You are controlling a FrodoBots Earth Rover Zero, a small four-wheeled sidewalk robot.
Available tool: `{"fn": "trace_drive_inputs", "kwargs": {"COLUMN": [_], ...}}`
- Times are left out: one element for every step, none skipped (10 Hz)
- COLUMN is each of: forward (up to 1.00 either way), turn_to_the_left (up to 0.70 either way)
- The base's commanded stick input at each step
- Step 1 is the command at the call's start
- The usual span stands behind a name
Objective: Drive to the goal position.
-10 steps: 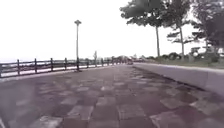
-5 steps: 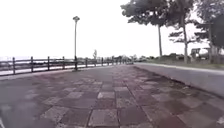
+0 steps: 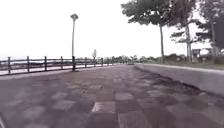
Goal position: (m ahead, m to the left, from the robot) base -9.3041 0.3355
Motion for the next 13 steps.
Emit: {"fn": "trace_drive_inputs", "kwargs": {"forward": [1.0,1.0,1.0,1.0,1.0,1.0,1.0,1.0,1.0,1.0,1.0,1.0,1.0], "turn_to_the_left": [0.0,0.0,0.0,0.0,-0.04,-0.2,-0.4,-0.38,-0.29,0.0,0.0,0.0,0.0]}}
